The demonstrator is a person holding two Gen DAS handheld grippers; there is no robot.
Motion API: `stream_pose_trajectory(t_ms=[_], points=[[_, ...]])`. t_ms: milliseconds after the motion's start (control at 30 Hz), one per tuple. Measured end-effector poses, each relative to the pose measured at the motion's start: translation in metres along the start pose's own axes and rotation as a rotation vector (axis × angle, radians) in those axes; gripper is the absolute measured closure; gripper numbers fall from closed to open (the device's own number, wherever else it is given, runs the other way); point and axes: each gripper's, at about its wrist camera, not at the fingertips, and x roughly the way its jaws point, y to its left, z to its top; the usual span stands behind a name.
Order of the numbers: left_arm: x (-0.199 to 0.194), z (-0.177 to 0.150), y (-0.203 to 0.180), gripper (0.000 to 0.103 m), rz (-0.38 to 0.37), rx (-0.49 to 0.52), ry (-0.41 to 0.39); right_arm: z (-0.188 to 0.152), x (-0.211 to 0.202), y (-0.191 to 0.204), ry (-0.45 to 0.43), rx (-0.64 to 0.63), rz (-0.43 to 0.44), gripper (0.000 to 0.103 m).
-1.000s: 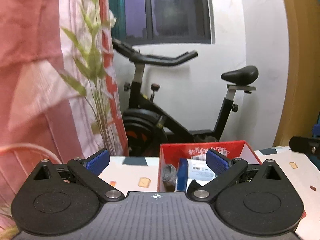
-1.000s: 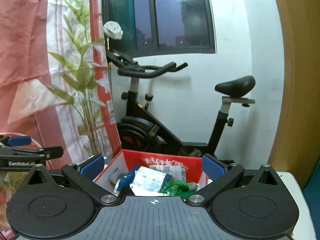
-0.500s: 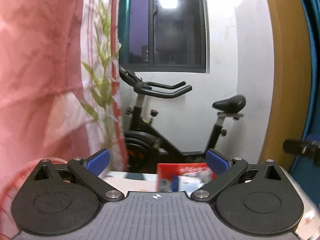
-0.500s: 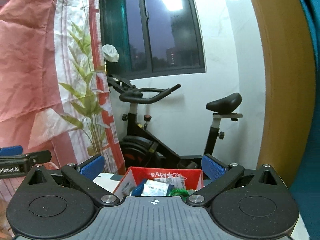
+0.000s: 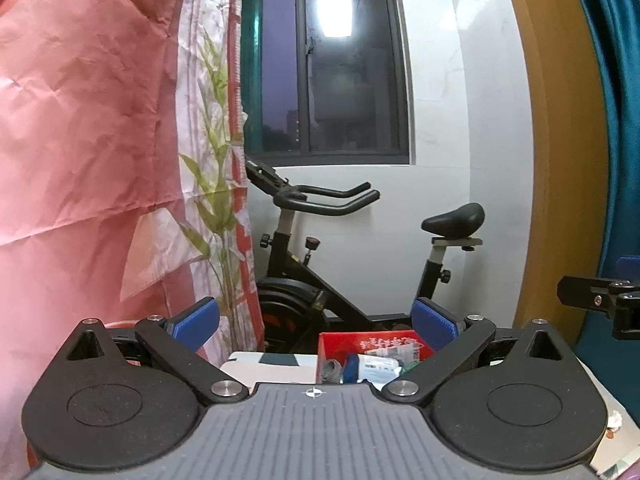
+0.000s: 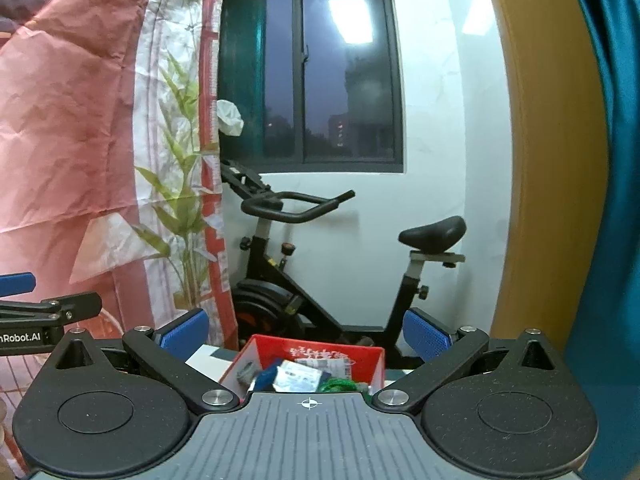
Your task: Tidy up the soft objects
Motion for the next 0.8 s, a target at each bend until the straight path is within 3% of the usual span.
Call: stream_pose_trajectory(t_ms=[800], points=[[0.002,-0.009,-0.001,0.000,0.001,-0.008,0.021,-0.017,0.007,-0.015,0.048,0.059,-0.018,0.000]])
